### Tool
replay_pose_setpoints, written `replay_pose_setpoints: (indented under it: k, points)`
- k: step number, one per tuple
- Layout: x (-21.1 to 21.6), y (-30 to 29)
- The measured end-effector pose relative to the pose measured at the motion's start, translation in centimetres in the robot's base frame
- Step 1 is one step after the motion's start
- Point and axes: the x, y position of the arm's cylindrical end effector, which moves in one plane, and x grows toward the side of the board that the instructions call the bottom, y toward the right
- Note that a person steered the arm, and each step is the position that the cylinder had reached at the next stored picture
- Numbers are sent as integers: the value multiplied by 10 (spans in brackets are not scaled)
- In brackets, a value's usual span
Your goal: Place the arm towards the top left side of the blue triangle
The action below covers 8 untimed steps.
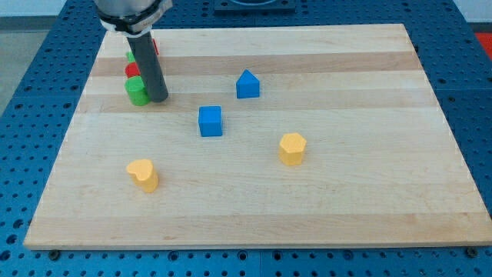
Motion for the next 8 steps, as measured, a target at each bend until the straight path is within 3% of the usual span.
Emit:
replay_pose_setpoints:
  k: [2, 4, 8]
  points:
    - [0, 5]
    - [-23, 58]
    - [-40, 17]
